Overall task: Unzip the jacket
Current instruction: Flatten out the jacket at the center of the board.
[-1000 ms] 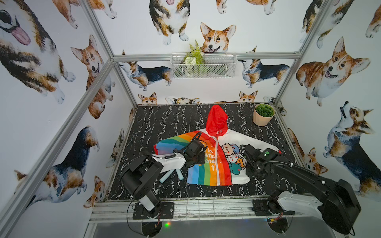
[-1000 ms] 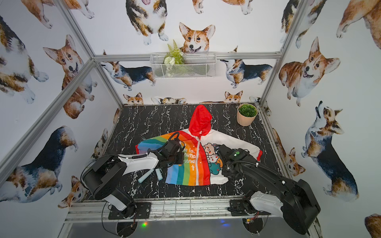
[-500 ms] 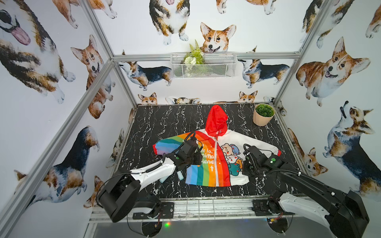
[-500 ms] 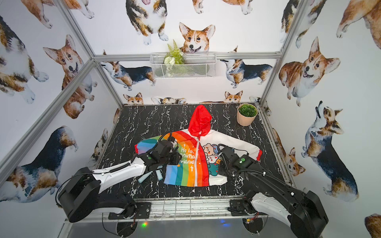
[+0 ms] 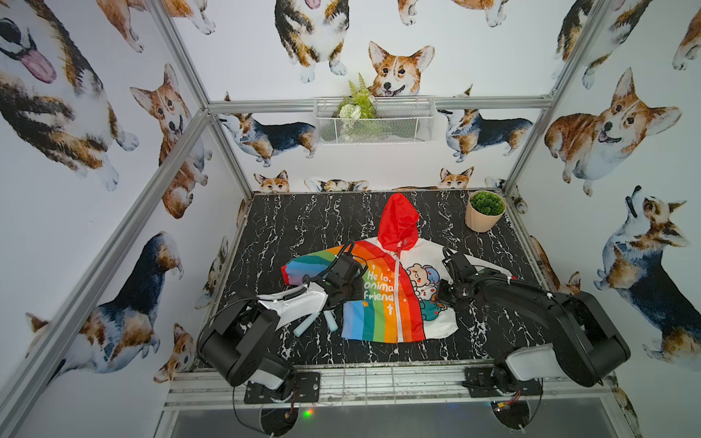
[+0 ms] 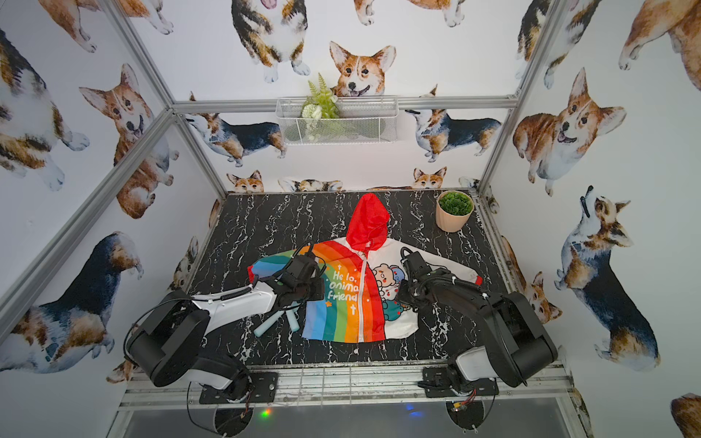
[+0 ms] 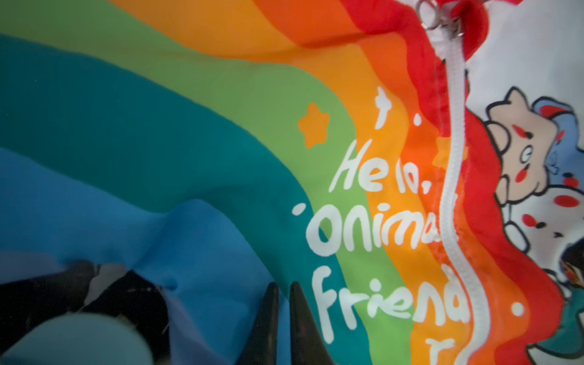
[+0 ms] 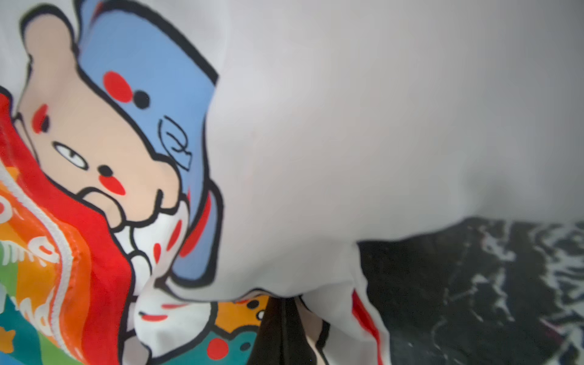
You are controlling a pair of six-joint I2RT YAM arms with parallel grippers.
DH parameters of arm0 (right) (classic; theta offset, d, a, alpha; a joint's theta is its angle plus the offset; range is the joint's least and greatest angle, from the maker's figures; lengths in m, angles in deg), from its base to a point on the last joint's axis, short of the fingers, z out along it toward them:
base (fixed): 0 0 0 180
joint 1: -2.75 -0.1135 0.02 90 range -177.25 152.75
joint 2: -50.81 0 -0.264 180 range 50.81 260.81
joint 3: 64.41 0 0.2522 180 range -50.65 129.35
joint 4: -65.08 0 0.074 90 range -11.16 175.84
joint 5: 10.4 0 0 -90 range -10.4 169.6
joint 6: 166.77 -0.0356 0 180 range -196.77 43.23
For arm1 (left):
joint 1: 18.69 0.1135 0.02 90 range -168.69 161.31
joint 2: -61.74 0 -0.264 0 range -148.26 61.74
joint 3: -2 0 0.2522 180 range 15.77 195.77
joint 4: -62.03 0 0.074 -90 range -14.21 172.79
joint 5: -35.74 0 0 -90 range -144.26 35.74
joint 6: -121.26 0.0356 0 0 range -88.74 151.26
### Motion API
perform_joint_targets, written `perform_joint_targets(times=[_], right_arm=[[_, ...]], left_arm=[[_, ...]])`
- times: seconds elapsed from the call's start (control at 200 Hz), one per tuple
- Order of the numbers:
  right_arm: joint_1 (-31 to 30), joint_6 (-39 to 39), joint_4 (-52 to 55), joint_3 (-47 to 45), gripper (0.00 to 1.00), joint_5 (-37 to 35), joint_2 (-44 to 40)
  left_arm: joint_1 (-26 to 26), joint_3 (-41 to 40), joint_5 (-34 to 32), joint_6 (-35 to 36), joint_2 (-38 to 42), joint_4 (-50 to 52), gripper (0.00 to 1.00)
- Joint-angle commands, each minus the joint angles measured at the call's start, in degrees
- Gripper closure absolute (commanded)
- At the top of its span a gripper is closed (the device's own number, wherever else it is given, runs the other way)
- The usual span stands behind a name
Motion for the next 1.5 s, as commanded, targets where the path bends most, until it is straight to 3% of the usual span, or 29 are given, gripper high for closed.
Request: perform_joint_targets(times=[0.0,0.115,0.195,0.3,0.375,0.525,0.661,0.851,1.036,1.496], right_arm=[[1.5,1.3,2.1,-0.7,1.0,-3.6,3.3],[2.3,3.5,5.0,1.1,1.0,-2.9,2.6],[2.3,4.2,3.8,1.3,1.0,-3.5,-3.6],[2.7,4.8,1.7,2.4,0.84,-8.2,-10.4],[4.6,5.3,2.0,5.0,0.81,-10.0,-10.9],[9.7,6.4,0.8,11.8,0.87,-7.4,-2.3],[12.0,9.0,5.4,21.2,0.94,-10.3,9.2],[14.8,11.4,6.2,25.9,0.94,-9.1,18.4],[17.4,11.4,6.0,25.4,0.95,-8.8,21.9],[19.3,11.2,7.7,30.3,0.95,-9.1,29.1]], left_arm=[[0.6,-0.3,-0.7,-1.3,-2.0,-0.7,0.89],[0.7,0.1,1.9,-0.7,-0.2,-1.2,0.9],[0.8,2.6,1.7,1.1,3.6,1.1,0.82],[1.9,7.2,-0.4,3.9,6.8,4.7,0.67],[4.6,10.5,-1.5,4.7,6.2,6.9,0.65],[13.7,13.8,0.4,3.7,1.1,7.4,0.69],[22.7,14.2,3.1,3.7,-2.2,7.5,0.72],[32.7,13.7,7.2,5.7,-4.5,6.4,0.73],[35.9,14.1,5.9,5.4,-8.3,8.5,0.77],[37.6,19.3,1.4,4.9,-18.3,13.5,0.8]])
